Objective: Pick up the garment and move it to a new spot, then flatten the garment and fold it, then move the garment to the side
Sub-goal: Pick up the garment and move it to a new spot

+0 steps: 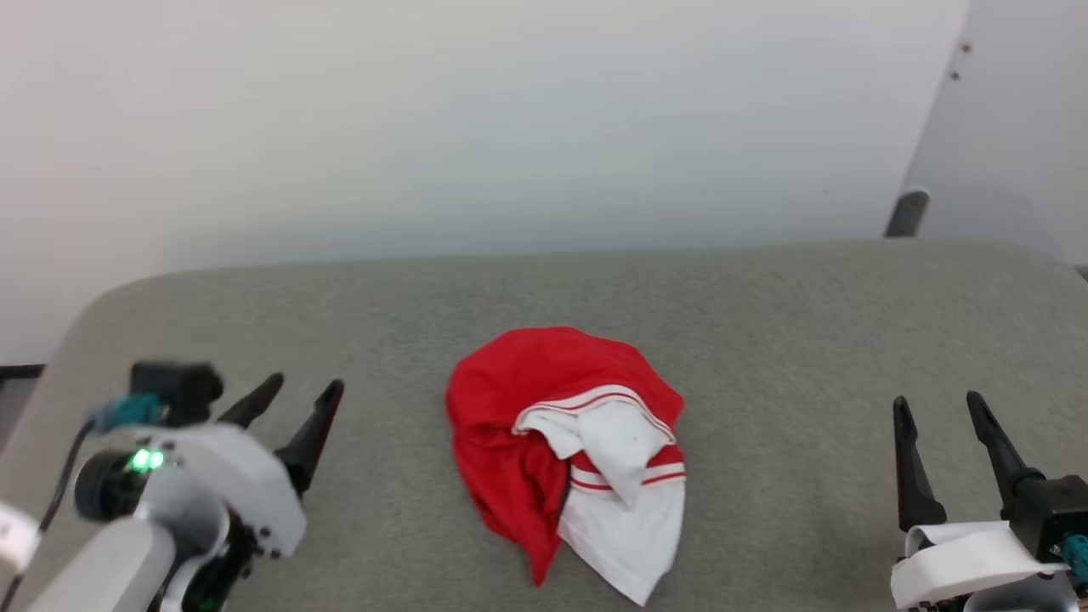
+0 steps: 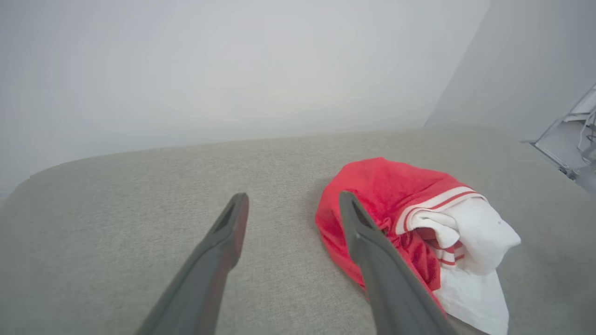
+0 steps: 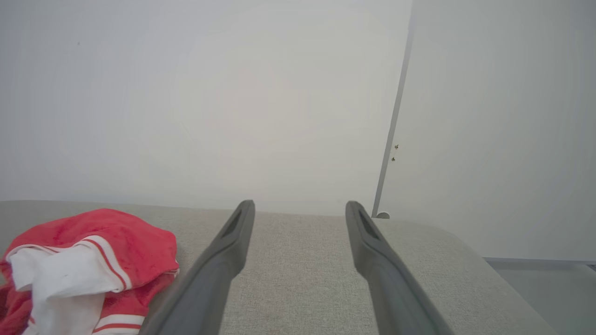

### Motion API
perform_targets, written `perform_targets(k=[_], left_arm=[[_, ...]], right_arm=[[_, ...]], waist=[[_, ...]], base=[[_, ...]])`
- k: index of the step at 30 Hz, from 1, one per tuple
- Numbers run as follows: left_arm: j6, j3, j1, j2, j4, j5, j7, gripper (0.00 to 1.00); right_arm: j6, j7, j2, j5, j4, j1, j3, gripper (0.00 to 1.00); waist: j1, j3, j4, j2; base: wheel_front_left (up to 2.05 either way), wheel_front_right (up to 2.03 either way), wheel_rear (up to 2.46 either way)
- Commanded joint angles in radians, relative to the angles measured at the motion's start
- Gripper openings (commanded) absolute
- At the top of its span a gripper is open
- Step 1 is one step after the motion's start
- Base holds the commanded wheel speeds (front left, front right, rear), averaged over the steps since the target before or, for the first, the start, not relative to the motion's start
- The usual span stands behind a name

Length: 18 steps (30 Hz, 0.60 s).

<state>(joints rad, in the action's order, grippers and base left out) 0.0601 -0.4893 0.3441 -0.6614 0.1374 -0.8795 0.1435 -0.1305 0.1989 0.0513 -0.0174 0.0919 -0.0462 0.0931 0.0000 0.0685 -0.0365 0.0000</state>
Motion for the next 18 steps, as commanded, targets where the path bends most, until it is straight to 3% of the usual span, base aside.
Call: perform_targets(k=[1, 12, 18], left_arm=[[-0.001, 0.019, -0.043, -0.008, -0.01, 0.002, -0.056, 1.0], [-0.018, 0.107, -0.213, -0.023, 0.046, -0.003, -0.322, 1.0], [-0.038, 0.147, -0.285, -0.007, 0.071, 0.012, -0.393, 1.0]], right_arm=[[-0.001, 0.01, -0.002, 0.009, 0.009, 0.02, 0.011, 1.0], [-0.001, 0.033, -0.002, 0.046, 0.05, 0.048, 0.055, 1.0], [-0.001, 0.042, -0.002, 0.056, 0.065, 0.062, 0.084, 1.0]], waist=[[0.0, 0.038, 0.046, 0.0], [0.0, 0.065, 0.085, 0.0], [0.0, 0.072, 0.095, 0.0]], base=[[0.0, 0.0, 0.0], [0.0, 0.0, 0.0], [0.0, 0.0, 0.0]])
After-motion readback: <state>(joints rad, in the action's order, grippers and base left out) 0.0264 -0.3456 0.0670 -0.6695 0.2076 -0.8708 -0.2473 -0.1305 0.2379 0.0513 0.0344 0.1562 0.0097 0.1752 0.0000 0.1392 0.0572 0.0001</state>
